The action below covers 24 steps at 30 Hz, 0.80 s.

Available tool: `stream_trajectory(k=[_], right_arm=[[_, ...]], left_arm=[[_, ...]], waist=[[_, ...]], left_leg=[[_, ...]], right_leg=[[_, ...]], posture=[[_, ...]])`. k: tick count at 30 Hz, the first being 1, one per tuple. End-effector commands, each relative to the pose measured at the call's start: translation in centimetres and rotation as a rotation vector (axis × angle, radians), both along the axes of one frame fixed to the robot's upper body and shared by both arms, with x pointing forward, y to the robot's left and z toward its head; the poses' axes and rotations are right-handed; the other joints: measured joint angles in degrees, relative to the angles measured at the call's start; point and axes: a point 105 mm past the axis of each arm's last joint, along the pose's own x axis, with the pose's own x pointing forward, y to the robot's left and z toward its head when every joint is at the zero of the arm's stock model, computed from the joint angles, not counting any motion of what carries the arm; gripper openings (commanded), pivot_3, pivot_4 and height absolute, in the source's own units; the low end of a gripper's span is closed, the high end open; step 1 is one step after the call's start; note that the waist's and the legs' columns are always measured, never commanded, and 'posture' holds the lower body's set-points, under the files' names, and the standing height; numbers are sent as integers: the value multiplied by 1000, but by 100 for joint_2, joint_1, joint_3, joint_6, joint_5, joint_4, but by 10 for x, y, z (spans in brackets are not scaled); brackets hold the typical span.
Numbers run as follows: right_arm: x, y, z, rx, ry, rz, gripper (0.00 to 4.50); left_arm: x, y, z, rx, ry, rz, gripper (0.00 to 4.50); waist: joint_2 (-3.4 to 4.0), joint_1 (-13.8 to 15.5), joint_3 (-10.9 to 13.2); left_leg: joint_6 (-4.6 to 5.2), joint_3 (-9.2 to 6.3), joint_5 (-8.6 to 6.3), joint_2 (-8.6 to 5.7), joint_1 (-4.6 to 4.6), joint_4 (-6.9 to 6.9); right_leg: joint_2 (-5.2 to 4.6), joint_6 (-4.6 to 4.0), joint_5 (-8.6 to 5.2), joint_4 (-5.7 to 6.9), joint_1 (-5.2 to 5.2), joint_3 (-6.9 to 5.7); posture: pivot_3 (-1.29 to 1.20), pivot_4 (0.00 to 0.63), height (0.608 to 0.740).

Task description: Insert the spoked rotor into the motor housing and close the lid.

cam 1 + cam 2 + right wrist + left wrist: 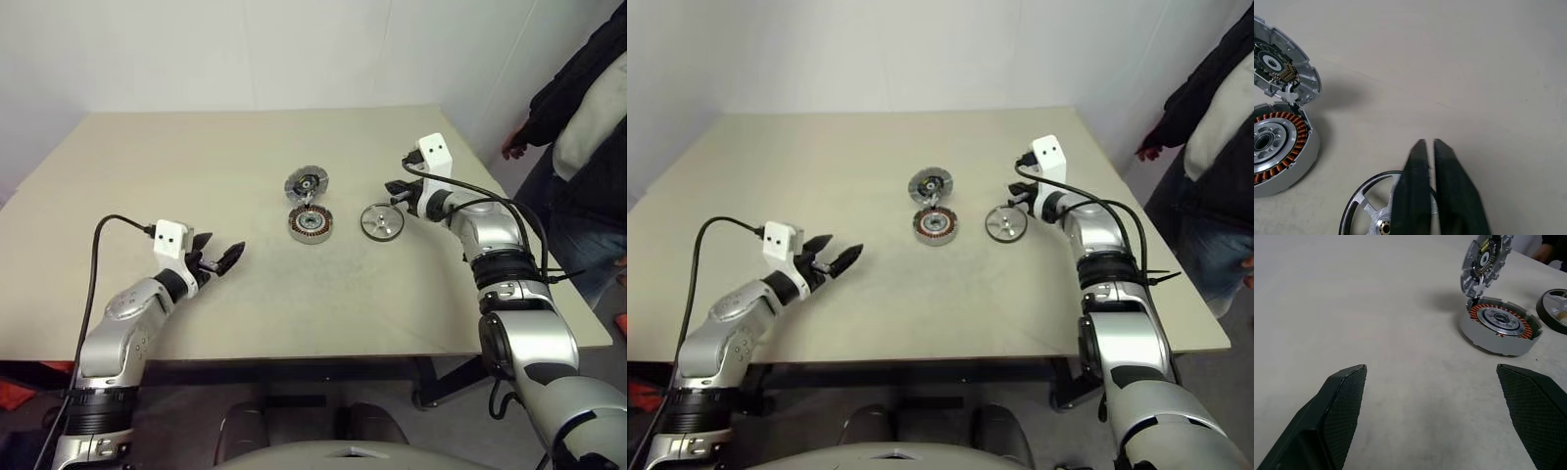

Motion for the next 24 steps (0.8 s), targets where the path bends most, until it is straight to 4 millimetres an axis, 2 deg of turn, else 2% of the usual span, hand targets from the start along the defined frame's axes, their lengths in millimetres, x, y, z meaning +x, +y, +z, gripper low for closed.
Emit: stream_trajectory(k=[1, 5, 12, 18, 24], right_arm=[[1, -5, 19, -31, -81, 7, 1298], [4, -10, 15, -64, -78, -27, 2656], [5, -19, 14, -47, -52, -57, 2656], [-1, -44, 8, -7, 26, -101, 2656], [-20, -64, -10, 171, 208, -132, 2656]], left_arm=[[3, 0, 13, 11, -55, -6, 4500], [3, 0, 13, 11, -57, -7, 4500], [3, 0, 12, 11, -56, -6, 4500], [1, 2, 12, 13, -54, -1, 4500], [-2, 4, 10, 14, -49, 4, 4500]], waist=[[0, 0, 0], [0, -6, 0], [0, -2, 0], [0, 3, 0], [0, 15, 0]], left_leg=[[0, 0, 0, 0, 0, 0], [0, 0, 0, 0, 1, 0], [0, 0, 0, 0, 0, 0], [1, 0, 0, -1, -1, 0], [2, 1, 0, 0, -1, 0]], right_leg=[[0, 0, 0, 0, 0, 0], [0, 0, 0, 0, 0, 0], [0, 0, 0, 1, 0, 0], [0, 0, 0, 0, 0, 0], [1, 0, 0, 1, 1, 0]], posture=[[0, 0, 740], [0, 0, 740], [0, 0, 740], [0, 0, 740], [0, 0, 740]])
